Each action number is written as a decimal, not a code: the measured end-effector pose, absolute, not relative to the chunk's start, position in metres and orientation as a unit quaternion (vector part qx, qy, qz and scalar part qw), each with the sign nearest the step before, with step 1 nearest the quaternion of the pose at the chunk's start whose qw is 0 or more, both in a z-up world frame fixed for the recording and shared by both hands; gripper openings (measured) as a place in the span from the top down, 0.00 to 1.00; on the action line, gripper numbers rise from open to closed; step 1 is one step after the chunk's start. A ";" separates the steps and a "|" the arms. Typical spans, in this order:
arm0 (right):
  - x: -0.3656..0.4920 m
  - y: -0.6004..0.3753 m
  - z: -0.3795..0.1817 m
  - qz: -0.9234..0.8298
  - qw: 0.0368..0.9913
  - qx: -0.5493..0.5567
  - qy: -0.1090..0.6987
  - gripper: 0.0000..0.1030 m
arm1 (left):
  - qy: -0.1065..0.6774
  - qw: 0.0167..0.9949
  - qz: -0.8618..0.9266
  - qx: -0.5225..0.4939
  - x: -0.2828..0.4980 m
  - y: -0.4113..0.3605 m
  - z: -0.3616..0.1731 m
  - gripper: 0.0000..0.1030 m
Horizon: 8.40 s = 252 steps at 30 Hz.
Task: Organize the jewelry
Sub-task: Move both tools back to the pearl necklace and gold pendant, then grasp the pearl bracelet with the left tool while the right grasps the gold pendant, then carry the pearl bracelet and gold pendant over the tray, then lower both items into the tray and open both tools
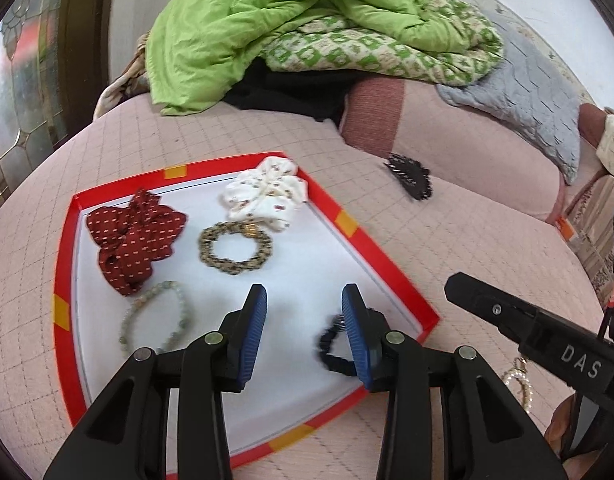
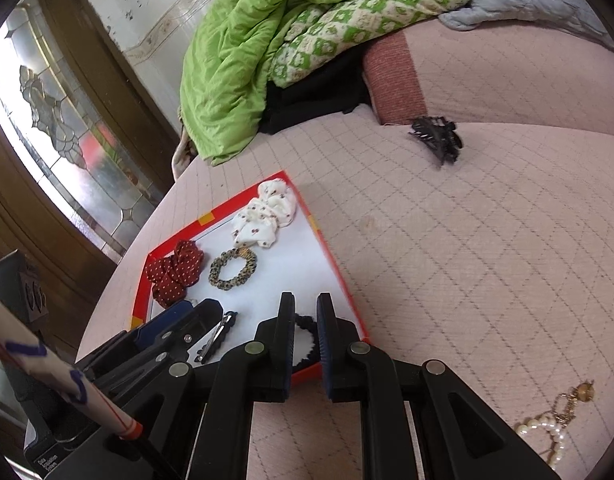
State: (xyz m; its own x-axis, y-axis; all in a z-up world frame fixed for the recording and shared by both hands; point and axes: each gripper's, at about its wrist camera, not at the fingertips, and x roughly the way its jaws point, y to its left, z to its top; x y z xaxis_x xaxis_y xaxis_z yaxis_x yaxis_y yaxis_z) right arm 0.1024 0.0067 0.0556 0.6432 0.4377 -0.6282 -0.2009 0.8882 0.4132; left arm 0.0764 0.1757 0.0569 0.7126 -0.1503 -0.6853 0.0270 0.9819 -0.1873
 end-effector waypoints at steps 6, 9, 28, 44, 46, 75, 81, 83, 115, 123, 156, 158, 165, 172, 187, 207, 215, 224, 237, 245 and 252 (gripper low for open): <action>0.095 -0.017 0.062 0.162 0.896 0.165 0.378 0.88 | 0.380 0.919 -0.084 -0.066 0.071 0.149 0.059 0.63; 0.086 -0.037 0.068 0.153 0.899 0.171 0.374 0.88 | 0.380 0.916 -0.111 -0.060 0.066 0.132 0.061 0.63; 0.013 -0.214 0.052 0.040 0.897 0.231 0.375 0.77 | 0.479 0.826 -0.297 0.025 0.035 -0.015 0.011 0.61; 0.030 -0.204 0.015 0.072 0.863 0.246 0.435 0.77 | 0.449 0.858 -0.245 0.041 0.044 -0.010 0.019 0.89; 0.033 -0.199 0.009 0.073 0.859 0.244 0.443 0.77 | 0.441 0.862 -0.248 0.029 0.048 -0.008 0.023 0.89; 0.046 -0.160 0.026 0.058 0.902 0.131 0.406 0.78 | 0.390 0.884 -0.259 0.003 0.047 0.016 0.056 0.89; 0.042 -0.165 0.039 0.059 0.910 0.152 0.381 0.78 | 0.376 0.890 -0.257 -0.007 0.048 0.020 0.064 0.89; 0.041 -0.165 0.042 0.059 0.912 0.156 0.376 0.78 | 0.372 0.892 -0.257 -0.010 0.048 0.022 0.067 0.89; 0.044 -0.136 0.057 0.085 0.918 0.157 0.355 0.78 | 0.348 0.908 -0.229 -0.040 0.044 0.066 0.085 0.89; 0.048 -0.105 0.066 0.111 0.918 0.157 0.346 0.78 | 0.341 0.915 -0.210 -0.054 0.043 0.096 0.090 0.89; 0.055 0.064 0.073 0.247 0.893 0.121 0.357 0.78 | 0.354 0.923 -0.100 -0.115 0.034 0.246 0.079 0.89; 0.054 0.073 0.072 0.255 0.890 0.117 0.359 0.78 | 0.357 0.922 -0.093 -0.115 0.031 0.252 0.077 0.89; 0.057 0.091 0.054 0.269 0.878 0.108 0.382 0.78 | 0.374 0.916 -0.073 -0.126 0.029 0.268 0.067 0.89; 0.065 0.098 0.032 0.260 0.872 0.095 0.403 0.78 | 0.405 0.904 -0.054 -0.123 0.033 0.273 0.050 0.89; 0.077 0.098 0.014 0.238 0.877 0.074 0.412 0.78 | 0.434 0.895 -0.047 -0.095 0.042 0.265 0.035 0.89; 0.087 0.104 0.008 0.230 0.877 0.066 0.416 0.78 | 0.448 0.891 -0.023 -0.075 0.045 0.270 0.025 0.89; 0.090 0.105 0.006 0.229 0.877 0.066 0.418 0.78 | 0.450 0.891 -0.014 -0.066 0.047 0.270 0.023 0.89; 0.093 0.105 0.005 0.226 0.876 0.068 0.420 0.78 | 0.448 0.892 -0.011 -0.063 0.047 0.271 0.023 0.89; 0.095 0.102 0.005 0.220 0.877 0.068 0.421 0.78 | 0.448 0.892 -0.011 -0.063 0.047 0.270 0.023 0.89; 0.097 0.102 0.006 0.216 0.879 0.066 0.421 0.77 | 0.447 0.892 -0.010 -0.062 0.049 0.272 0.023 0.89; 0.102 0.100 0.006 0.215 0.878 0.069 0.422 0.77 | 0.446 0.893 -0.008 -0.062 0.049 0.272 0.024 0.84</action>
State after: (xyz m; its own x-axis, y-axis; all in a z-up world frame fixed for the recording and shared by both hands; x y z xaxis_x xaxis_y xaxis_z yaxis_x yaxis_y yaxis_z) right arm 0.1015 0.1005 0.0064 0.5511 0.4349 -0.7121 -0.3190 0.8984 0.3018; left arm 0.0488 0.2720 0.0236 0.6021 -0.0693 -0.7954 -0.0410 0.9922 -0.1175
